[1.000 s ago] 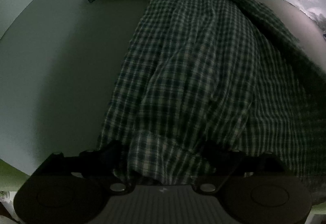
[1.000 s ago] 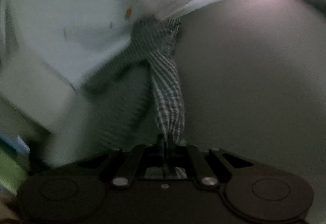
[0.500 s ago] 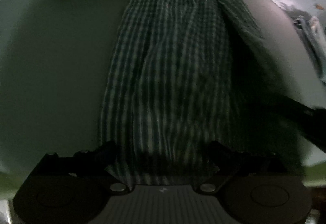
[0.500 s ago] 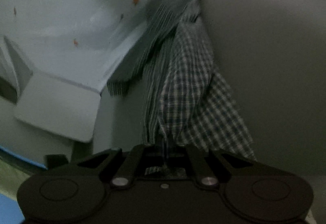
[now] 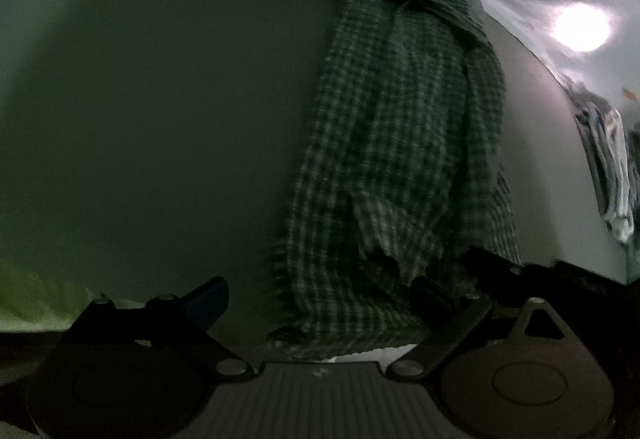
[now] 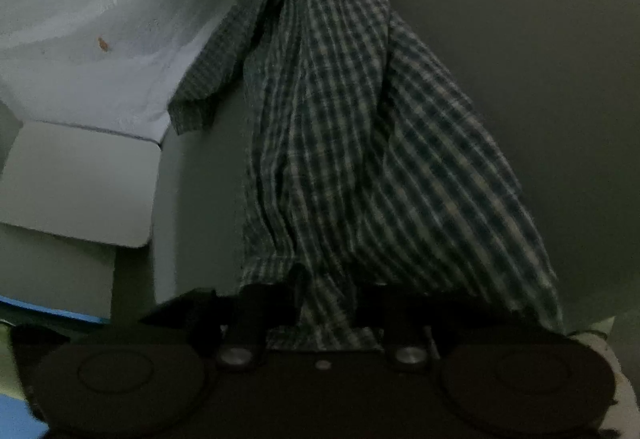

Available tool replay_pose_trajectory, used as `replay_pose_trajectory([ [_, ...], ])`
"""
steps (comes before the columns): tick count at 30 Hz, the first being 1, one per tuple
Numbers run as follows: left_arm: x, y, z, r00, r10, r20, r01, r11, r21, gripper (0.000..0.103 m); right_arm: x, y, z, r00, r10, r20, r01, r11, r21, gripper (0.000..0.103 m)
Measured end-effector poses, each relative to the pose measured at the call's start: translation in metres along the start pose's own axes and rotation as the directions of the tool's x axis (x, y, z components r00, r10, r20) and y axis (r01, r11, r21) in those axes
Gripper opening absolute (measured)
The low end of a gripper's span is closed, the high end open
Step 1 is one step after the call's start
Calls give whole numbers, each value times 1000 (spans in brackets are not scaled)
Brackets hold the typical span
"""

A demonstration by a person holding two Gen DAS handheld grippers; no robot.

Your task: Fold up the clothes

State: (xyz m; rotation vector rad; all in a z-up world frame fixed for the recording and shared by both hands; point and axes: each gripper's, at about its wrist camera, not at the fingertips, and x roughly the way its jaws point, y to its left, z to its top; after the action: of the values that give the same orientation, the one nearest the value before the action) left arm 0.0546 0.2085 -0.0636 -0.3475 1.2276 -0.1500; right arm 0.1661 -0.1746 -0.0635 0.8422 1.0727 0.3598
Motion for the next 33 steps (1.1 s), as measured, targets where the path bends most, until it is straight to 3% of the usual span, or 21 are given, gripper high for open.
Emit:
replay_pose_trajectory([
  [4,9,-8,5,1000,16,14,-16,999,-34,97,-21,-10,9,998,25,52,-26,999,28,26],
  [14,11,-11,22,996,58,61,-47,985,-168,97,-50,-54,72,989,62,132,-78,990,120,28],
  [17,12,-9,35,992,86,88,-65,974,-219,97,-41,-57,92,989,53,140,-73,988,137,28],
  [25,8,9,96,970,190,152,-146,954,-262,96,-13,-64,148,987,27,160,-56,982,181,31],
  [31,27,33,174,934,295,202,-262,949,-177,74,10,-54,188,982,-17,188,-19,982,188,32],
  [33,39,38,204,923,317,217,-297,947,-123,72,17,-44,202,979,-37,202,3,986,164,37],
])
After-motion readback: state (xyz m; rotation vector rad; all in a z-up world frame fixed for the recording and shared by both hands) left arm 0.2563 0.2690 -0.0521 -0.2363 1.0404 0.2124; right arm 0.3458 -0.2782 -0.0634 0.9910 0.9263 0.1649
